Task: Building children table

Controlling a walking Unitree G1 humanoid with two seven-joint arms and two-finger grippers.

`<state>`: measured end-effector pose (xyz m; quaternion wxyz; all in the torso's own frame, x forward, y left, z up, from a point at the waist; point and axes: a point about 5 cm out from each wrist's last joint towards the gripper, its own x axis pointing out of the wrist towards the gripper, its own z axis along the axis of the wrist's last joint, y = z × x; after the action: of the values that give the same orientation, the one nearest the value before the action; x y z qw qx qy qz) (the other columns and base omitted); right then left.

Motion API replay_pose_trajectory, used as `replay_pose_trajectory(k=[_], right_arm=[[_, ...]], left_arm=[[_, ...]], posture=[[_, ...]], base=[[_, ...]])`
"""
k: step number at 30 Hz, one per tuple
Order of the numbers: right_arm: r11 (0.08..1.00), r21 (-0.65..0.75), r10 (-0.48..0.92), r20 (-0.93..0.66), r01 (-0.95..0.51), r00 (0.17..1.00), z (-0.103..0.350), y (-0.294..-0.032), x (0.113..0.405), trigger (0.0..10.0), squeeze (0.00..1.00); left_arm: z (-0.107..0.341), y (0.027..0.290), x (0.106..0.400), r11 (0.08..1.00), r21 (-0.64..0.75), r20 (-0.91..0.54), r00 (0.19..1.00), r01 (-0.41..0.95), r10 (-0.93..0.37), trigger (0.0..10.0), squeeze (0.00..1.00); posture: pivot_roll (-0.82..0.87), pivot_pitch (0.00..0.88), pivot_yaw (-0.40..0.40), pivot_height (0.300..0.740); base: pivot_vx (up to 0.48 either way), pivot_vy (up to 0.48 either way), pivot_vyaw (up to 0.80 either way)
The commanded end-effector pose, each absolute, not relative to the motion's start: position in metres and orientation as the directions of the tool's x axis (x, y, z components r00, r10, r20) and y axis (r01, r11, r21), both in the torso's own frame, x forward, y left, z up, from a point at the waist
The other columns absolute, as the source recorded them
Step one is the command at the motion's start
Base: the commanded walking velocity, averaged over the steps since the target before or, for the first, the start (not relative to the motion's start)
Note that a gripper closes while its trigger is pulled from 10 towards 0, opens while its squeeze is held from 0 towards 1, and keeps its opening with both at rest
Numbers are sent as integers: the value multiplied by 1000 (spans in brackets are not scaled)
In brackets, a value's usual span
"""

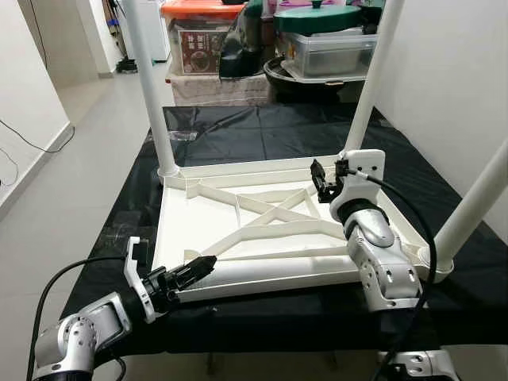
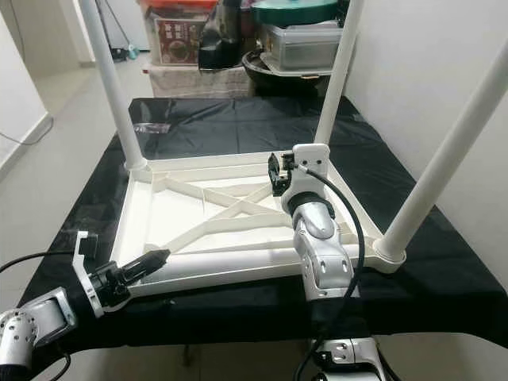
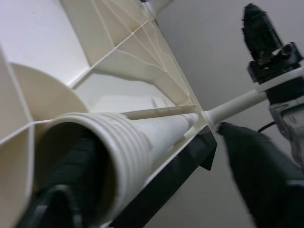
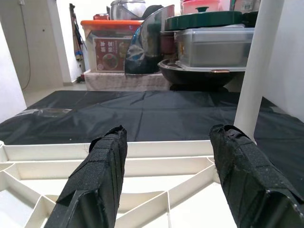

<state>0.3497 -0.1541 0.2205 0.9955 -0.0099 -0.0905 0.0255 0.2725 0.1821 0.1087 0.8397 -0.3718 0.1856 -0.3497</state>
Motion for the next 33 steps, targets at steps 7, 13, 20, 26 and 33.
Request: replay_pose_trajectory(k=[7, 13, 20, 26, 33], right_arm=[[999, -26, 44, 205, -39, 978, 230, -157, 349, 10000, 0], [999, -25, 46, 208, -41, 977, 232, -156, 351, 10000, 0], [999, -23, 52, 213, -48, 976, 233, -154, 353, 10000, 0], [998, -16, 55, 224, -52, 973, 235, -152, 355, 10000, 0], [999, 4, 52, 249, -55, 967, 242, -150, 359, 10000, 0]], left_arm=[[96, 181, 274, 451, -807, -88, 679, 380, -729, 0, 0], [107, 184, 273, 415, -808, -43, 662, 417, -748, 0, 0], [124, 191, 270, 388, -795, 21, 660, 467, -751, 0, 0], [140, 196, 268, 378, -775, 82, 675, 506, -734, 0, 0], [164, 197, 263, 352, -745, 199, 693, 566, -693, 0, 0]], posture=[[-10, 41, -35, 740], [-5, 35, -41, 740], [3, 23, -46, 740], [11, 1, -50, 740], [21, 0, -55, 740]], base=[[0, 0, 0], [0, 0, 0], [0, 0, 0], [0, 0, 0], [0, 0, 0]])
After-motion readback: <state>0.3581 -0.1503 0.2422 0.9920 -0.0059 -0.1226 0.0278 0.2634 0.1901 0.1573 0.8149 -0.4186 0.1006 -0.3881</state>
